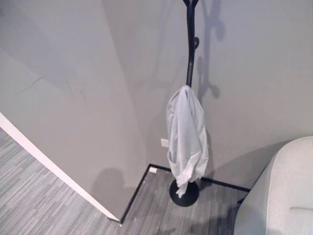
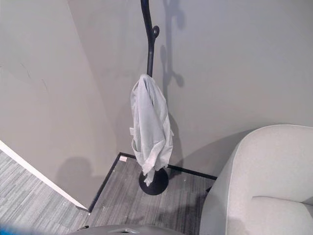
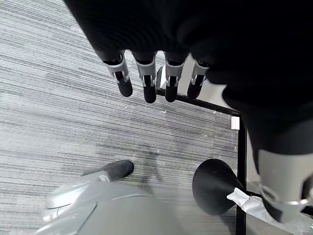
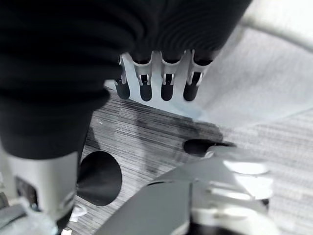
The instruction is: Hang the clothes on the sofa on the clothes rack.
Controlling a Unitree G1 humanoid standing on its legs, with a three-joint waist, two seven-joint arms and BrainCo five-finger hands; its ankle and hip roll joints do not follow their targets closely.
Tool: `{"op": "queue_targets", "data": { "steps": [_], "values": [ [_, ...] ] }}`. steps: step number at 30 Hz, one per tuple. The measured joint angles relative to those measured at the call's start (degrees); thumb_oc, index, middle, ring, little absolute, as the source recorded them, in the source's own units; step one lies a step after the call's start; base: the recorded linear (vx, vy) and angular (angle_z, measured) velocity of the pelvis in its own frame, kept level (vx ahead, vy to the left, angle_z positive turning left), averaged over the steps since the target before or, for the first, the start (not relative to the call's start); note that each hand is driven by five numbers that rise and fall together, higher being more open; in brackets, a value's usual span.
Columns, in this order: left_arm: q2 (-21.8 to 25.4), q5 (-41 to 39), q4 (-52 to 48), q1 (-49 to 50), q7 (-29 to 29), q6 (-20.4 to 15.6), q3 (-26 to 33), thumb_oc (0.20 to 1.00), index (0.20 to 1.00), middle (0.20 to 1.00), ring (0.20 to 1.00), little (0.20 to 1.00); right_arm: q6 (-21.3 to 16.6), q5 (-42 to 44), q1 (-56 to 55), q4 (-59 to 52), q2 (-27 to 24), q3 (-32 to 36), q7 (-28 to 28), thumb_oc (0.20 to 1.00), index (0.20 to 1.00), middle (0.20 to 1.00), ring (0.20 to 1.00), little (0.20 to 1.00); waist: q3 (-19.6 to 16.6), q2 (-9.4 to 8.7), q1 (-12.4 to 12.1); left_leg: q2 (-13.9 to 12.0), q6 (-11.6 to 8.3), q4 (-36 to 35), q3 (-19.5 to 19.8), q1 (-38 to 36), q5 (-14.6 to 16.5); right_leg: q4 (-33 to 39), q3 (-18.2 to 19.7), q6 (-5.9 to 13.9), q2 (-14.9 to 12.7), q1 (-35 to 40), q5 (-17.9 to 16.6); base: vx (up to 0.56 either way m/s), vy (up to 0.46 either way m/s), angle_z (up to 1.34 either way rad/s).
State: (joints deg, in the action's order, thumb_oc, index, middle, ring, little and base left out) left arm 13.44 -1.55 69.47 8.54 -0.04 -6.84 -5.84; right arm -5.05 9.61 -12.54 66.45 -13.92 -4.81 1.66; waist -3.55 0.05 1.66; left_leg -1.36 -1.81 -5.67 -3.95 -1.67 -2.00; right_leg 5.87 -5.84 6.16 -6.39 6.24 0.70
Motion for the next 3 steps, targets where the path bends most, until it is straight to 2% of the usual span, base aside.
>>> {"op": "queue_targets", "data": {
  "steps": [3],
  "values": [
    [-0.01,-0.1,0.29,0.23,-0.07,0.03,-0.02,1.0,1.0,1.0,1.0,1.0,0.01,0.54,0.07,0.17,0.0,-0.02,-0.12,1.0,1.0,1.0,1.0,1.0,-0.06,0.04,-0.07,0.0,0.0,0.0,0.0,0.0,0.0,0.0,-0.01,-0.02,0.0,0.0,0.01,0.0,0.0,0.0]
  ]
}}
